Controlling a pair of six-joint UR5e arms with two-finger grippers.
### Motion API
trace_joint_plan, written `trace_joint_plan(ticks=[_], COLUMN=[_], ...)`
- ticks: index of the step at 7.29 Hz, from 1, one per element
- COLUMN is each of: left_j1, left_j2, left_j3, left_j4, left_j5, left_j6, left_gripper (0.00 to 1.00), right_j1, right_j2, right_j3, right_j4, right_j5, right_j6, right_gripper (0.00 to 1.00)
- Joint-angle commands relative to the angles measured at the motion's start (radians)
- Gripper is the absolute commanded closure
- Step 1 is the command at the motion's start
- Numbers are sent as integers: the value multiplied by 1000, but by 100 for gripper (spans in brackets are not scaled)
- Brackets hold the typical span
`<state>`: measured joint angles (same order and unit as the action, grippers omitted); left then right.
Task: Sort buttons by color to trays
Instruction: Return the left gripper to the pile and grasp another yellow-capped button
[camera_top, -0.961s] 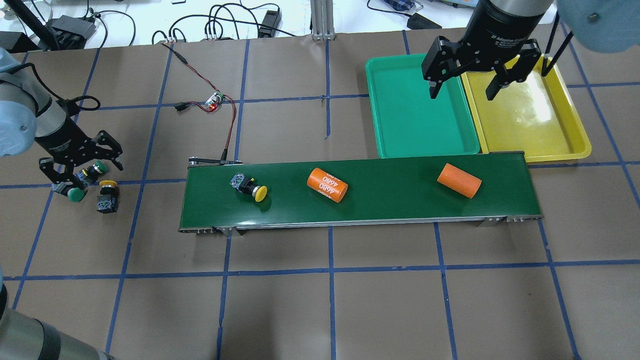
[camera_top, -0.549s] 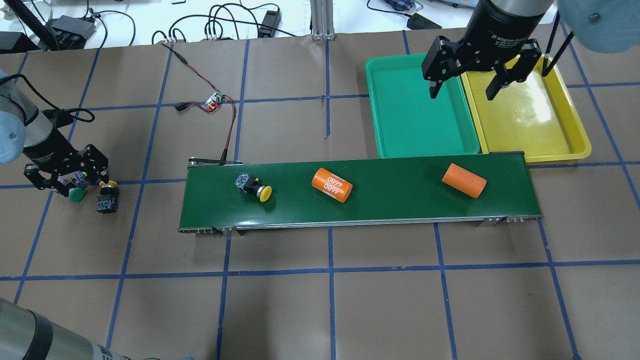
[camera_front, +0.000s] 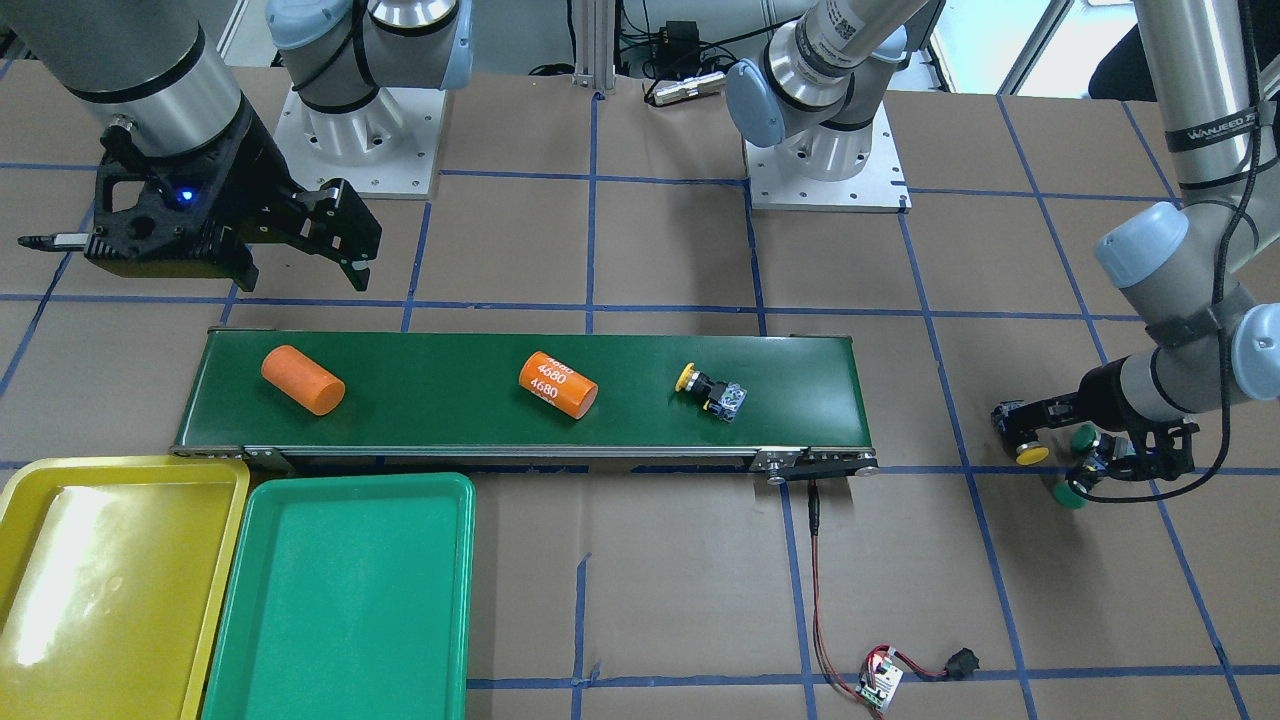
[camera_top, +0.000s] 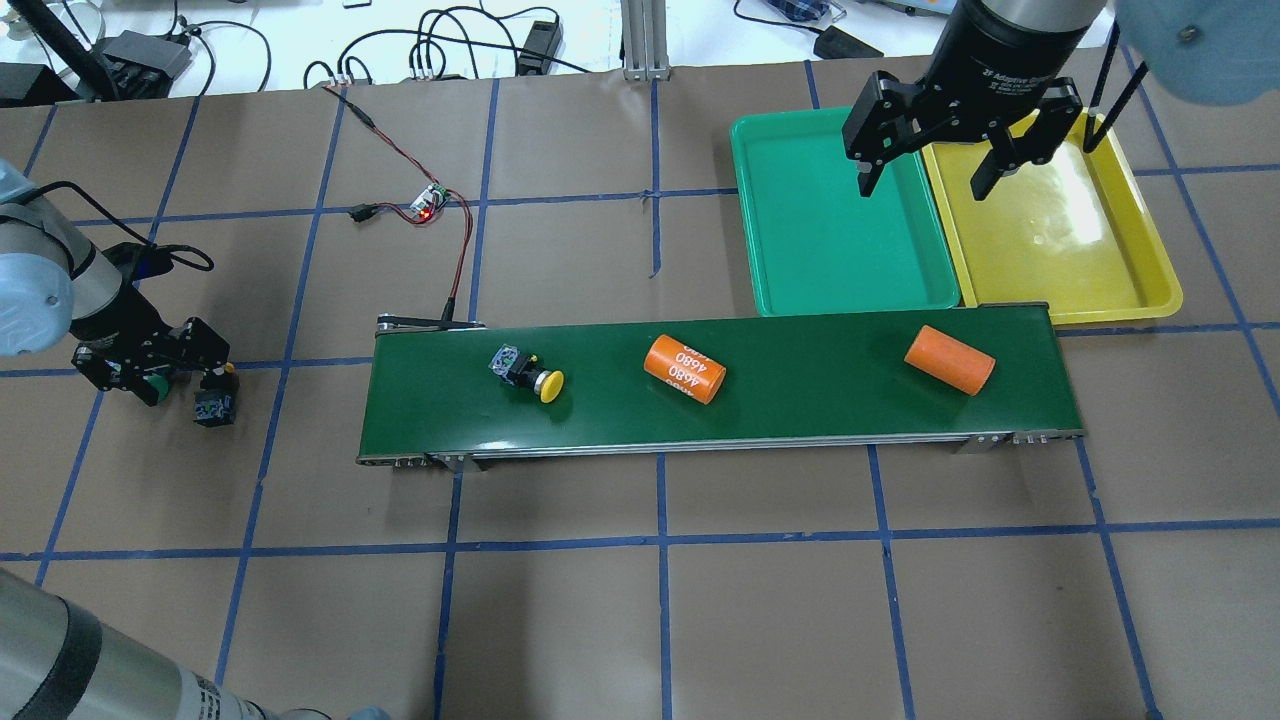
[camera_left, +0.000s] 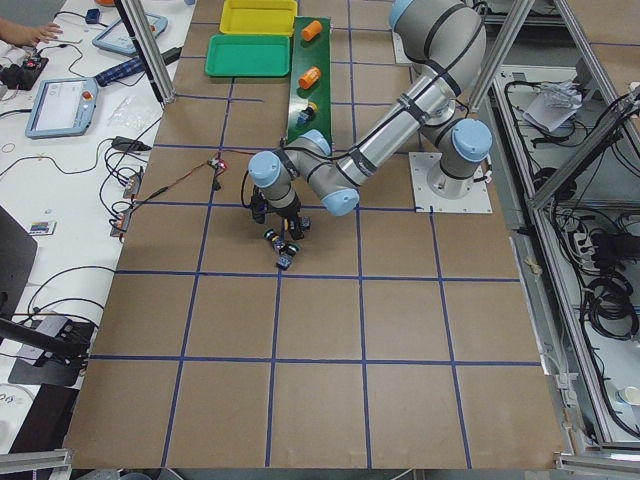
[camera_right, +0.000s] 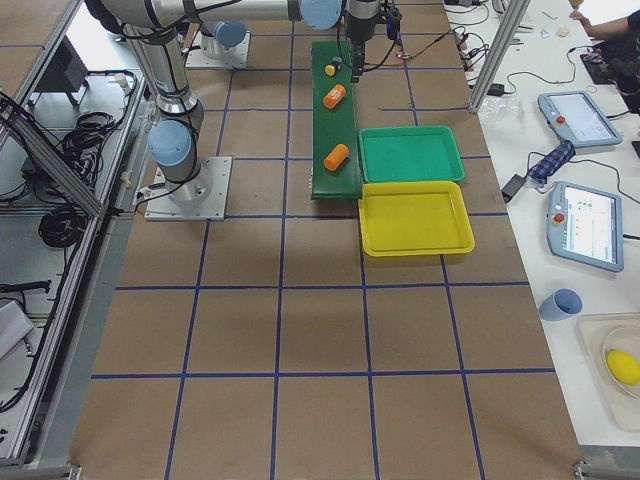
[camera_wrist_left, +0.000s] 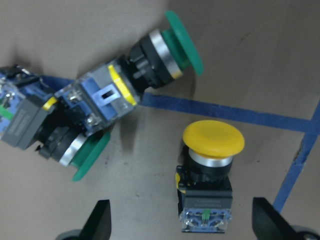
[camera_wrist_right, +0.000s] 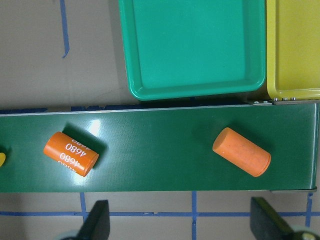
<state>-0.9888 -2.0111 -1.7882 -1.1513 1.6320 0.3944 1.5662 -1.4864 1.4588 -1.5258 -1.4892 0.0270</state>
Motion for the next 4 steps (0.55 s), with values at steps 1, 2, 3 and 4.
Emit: trace_joint_plan(ticks=[1,2,3,4], left_j1=[1,-1,-2,-5], left_j2=[-15,-14,-15,-18], left_j3=[-5,-11,-11,-11], left_j4=[1,2,2,10], left_j5=[-9,-6,-6,-7], left_j6=[1,9,4,12], left_gripper=[0,5,20,78], right_j1=[2,2,2,2], right_j2=[0,0,0,0], right_j3=[0,2,2,2], right_j4=[0,1,0,1], right_j5=[1,1,1,1], right_j6=[1,1,1,1], right_gripper=[0,0,0,0])
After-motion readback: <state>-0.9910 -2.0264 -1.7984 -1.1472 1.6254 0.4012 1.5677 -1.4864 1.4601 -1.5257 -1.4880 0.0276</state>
